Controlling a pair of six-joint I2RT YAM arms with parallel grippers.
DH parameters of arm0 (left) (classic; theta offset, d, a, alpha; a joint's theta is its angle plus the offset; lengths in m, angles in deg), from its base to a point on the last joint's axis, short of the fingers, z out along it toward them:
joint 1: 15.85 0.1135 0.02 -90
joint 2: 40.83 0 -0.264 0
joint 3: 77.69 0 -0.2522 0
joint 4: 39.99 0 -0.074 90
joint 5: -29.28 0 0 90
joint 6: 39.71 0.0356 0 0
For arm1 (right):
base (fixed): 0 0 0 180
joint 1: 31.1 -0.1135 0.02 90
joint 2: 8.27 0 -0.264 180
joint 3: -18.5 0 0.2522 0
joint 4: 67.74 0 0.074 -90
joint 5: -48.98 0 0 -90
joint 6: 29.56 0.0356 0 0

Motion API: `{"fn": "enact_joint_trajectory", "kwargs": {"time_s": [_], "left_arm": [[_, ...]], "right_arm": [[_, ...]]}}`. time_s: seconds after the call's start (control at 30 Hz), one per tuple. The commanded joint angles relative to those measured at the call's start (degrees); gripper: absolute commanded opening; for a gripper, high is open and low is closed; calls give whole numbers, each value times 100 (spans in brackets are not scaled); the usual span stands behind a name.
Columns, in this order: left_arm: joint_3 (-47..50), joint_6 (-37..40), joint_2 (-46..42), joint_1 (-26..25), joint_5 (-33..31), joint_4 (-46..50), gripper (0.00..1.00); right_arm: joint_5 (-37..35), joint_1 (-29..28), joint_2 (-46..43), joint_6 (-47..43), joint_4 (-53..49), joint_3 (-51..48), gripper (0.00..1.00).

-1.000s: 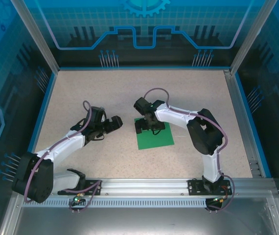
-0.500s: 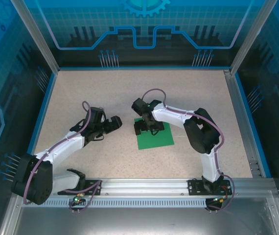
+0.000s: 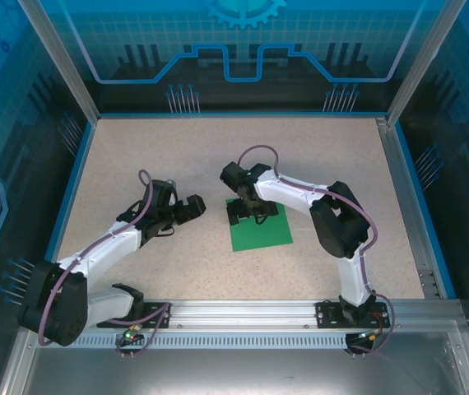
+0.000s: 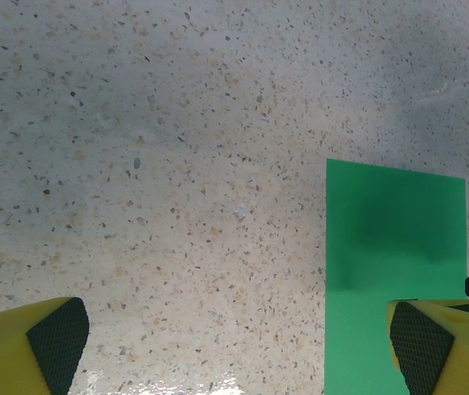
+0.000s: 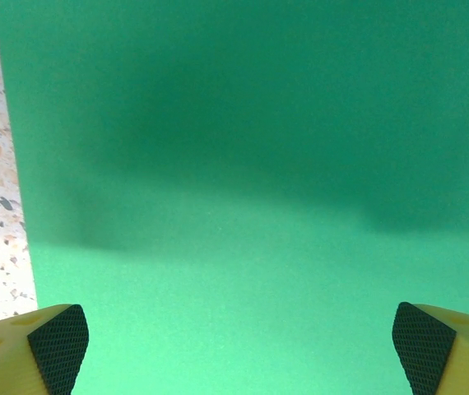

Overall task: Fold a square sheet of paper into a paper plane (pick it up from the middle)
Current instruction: Fold the square sheet of paper in half at the center of the table.

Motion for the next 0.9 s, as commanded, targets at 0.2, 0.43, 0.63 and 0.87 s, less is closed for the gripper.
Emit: {"fn": "enact_joint_trajectory", "kwargs": {"time_s": [0.2, 0.43, 0.63, 0.87], "left_arm": [[19, 201, 9, -26, 295, -131, 98], [-6, 205, 30, -26, 361, -135, 99], [-15, 230, 12, -26, 352, -111, 98], [-33, 228, 26, -30, 385, -120, 98]], "right_arm": [[338, 205, 213, -367, -89, -52, 100], [683, 259, 593, -206, 167, -265, 99], [716, 269, 775, 15, 340, -683, 100], [750, 253, 770, 23, 464, -779, 97]]}}
